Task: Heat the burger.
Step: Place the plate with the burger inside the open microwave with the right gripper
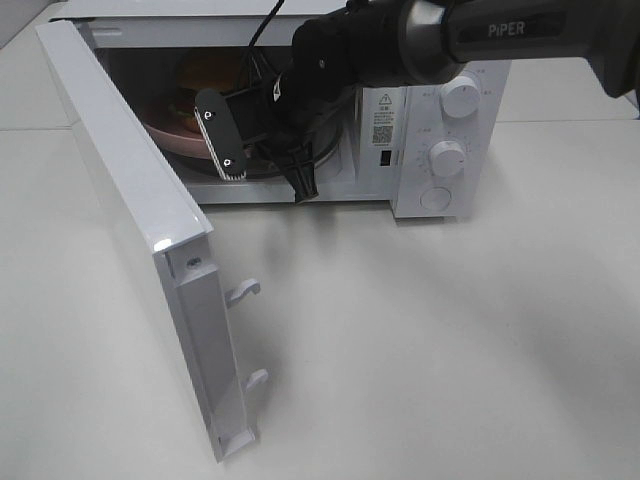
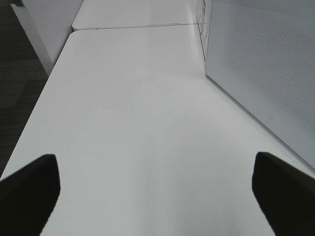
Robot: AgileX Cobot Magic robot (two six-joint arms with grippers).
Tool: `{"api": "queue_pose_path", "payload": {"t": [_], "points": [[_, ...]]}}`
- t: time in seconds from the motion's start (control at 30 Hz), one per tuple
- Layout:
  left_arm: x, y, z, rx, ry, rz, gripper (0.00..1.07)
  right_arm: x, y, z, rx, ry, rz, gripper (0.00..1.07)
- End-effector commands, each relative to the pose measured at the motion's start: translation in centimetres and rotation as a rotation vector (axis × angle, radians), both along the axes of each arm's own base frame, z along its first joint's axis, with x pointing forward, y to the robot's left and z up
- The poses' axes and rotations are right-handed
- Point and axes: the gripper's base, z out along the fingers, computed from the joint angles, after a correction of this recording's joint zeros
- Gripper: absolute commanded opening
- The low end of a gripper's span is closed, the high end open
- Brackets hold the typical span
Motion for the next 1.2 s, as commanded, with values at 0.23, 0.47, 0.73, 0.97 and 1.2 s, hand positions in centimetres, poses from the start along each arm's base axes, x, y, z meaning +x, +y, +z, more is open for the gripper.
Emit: {"api": "queue_pose_path", "payload": {"t": [0.23, 0.47, 0.73, 0.97, 1.2], "points": [[-0.2, 0.0, 0.0, -0.001, -0.021, -0.001, 1.0, 0.5, 0.6, 2.3, 0.102, -0.071, -0.038, 0.06], [-0.2, 0.0, 0.0, -0.001, -0.021, -0.001, 1.0, 0.4, 0.4, 2.1, 0.078, -0.051, -0.038, 0.14], [-0.2, 0.0, 0.0, -0.001, -0.021, -0.001, 1.0, 0.4, 0.1, 2.0, 0.059, -0.045, -0.057, 0.22], [-0.2, 0.0, 0.0, -0.001, -0.021, -0.001, 1.0, 0.1, -0.1, 2.4, 0.067, -0.045, -0.064, 0.24], [-0.2, 0.0, 0.0, -0.001, -0.021, -0.001, 1.0, -0.9, -0.9, 1.7, 0.05, -0.02, -0.065, 0.33]]}}
